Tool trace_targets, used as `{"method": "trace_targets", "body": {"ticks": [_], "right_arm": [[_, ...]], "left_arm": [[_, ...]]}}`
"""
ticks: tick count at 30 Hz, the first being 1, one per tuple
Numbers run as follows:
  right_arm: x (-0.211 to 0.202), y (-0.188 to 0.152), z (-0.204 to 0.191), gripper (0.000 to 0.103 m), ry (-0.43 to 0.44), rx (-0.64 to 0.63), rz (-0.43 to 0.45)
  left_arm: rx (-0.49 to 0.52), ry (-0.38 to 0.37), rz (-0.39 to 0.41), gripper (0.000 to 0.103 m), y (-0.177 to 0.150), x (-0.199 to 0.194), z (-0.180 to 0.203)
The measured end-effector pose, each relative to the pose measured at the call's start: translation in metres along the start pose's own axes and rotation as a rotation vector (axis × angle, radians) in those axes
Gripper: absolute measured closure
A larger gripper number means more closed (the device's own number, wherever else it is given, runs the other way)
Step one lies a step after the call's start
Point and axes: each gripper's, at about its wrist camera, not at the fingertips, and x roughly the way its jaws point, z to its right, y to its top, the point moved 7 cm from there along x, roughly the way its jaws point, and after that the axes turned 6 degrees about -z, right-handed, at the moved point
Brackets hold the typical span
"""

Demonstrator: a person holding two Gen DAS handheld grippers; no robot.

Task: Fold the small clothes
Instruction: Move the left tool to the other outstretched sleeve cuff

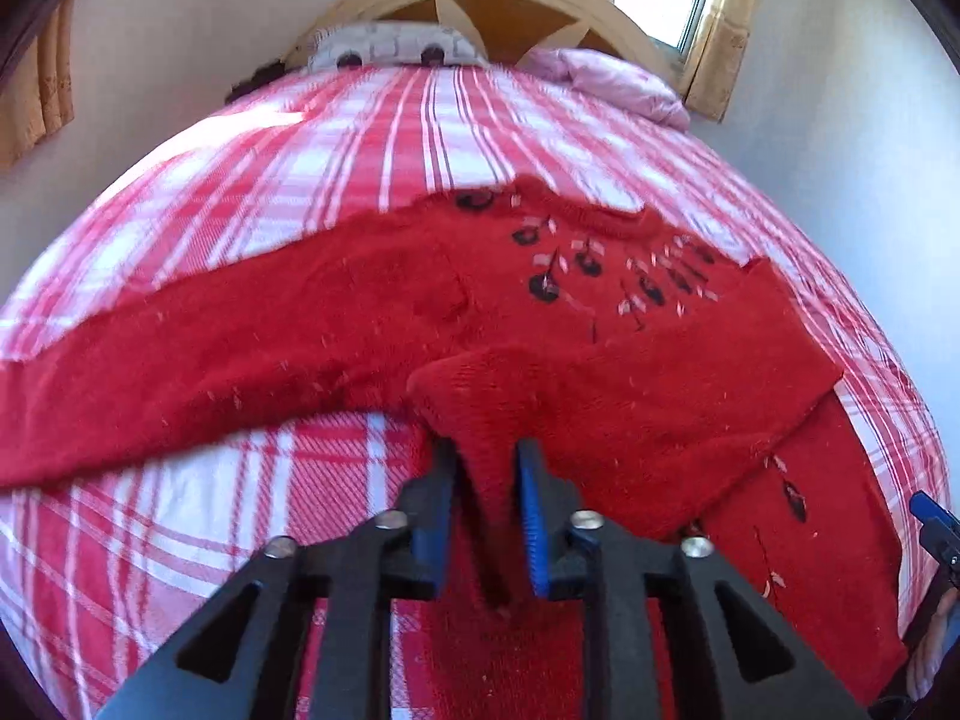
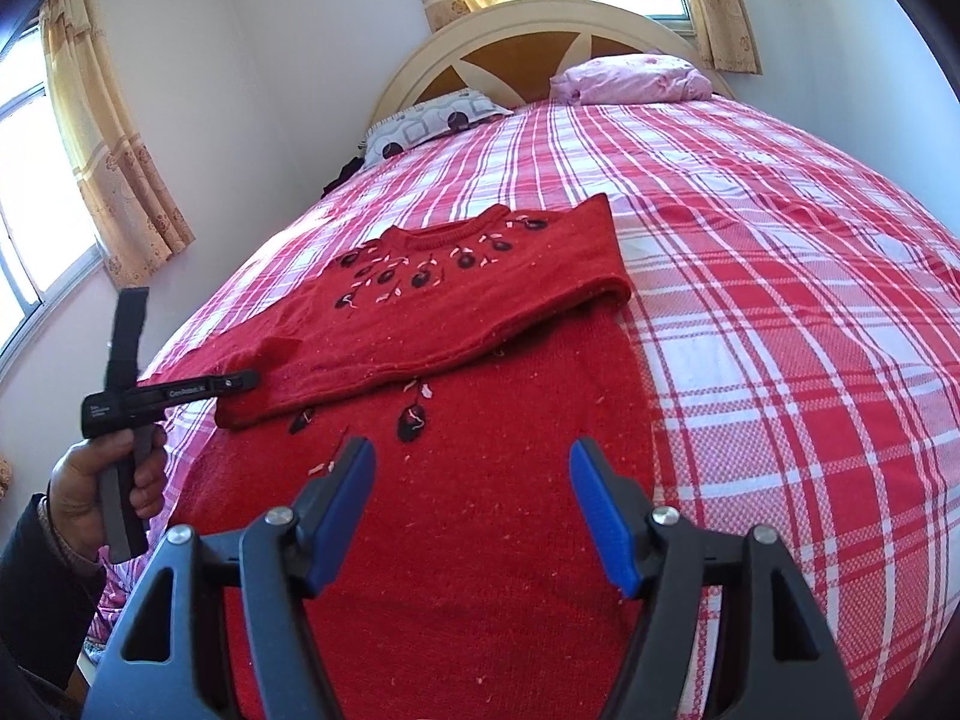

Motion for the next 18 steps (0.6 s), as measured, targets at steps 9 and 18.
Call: {"method": "trace_targets", "body": {"ticks": [9, 18], "right_arm": [[0.012, -0.006, -0.014, 0.03, -0.018, -0.046, -0.046], [0.014, -0.009, -0.017, 0.027, -0.02, -0.052, -0.062]], "left_arm": [[0.098, 0.179, -0.035, 0.034, -0.014, 0.019, -0.002], [0.025, 0.154, 0.047, 0.033, -0.004, -0.019, -0.035]]}}
